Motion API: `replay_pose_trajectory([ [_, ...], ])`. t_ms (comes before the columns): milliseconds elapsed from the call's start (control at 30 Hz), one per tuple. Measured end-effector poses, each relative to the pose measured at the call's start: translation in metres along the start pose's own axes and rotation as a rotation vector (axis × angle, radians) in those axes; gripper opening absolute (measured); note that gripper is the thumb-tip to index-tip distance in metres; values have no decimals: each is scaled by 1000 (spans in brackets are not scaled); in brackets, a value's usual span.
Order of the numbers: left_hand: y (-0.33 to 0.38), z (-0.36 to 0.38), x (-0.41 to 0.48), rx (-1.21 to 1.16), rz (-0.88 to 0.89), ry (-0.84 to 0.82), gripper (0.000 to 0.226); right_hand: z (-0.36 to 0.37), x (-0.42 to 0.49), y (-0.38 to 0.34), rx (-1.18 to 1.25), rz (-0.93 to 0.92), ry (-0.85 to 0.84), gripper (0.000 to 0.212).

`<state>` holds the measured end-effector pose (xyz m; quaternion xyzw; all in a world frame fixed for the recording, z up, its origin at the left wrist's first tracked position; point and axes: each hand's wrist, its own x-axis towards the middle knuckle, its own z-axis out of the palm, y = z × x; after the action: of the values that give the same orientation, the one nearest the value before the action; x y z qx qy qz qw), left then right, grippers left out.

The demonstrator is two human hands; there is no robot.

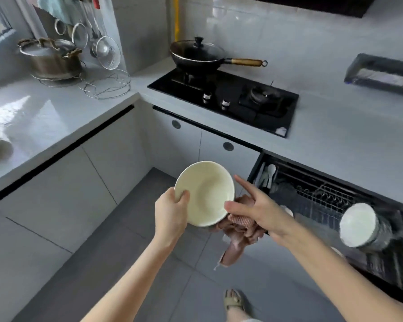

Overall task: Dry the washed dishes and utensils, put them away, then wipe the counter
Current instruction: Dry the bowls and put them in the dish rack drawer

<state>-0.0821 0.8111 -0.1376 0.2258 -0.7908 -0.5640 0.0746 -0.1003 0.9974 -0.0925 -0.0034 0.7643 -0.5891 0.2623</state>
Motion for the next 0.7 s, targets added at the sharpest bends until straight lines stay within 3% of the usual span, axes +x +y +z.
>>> replay_pose_trajectory([
  [100, 11, 46, -12, 58, 16, -163, 29, -38, -22, 27, 79, 33, 150, 105],
  [300, 45, 163, -35, 65, -50, -637, 20, -148, -65, 95, 165, 121, 389, 96],
  [467, 70, 257, -35, 60, -71, -640, 29, -274, -93, 153, 19, 286, 612, 75],
  [533, 76, 298, -30, 95, -102, -651, 30, -330, -92, 178, -212, 392, 664, 72],
  [600, 78, 337, -26, 148, -134, -669, 31, -376, -81, 208, -494, 500, 648, 76],
  [700, 76, 390, -20, 218, -170, -704, 33, -429, -51, 273, -658, 601, 508, 93],
])
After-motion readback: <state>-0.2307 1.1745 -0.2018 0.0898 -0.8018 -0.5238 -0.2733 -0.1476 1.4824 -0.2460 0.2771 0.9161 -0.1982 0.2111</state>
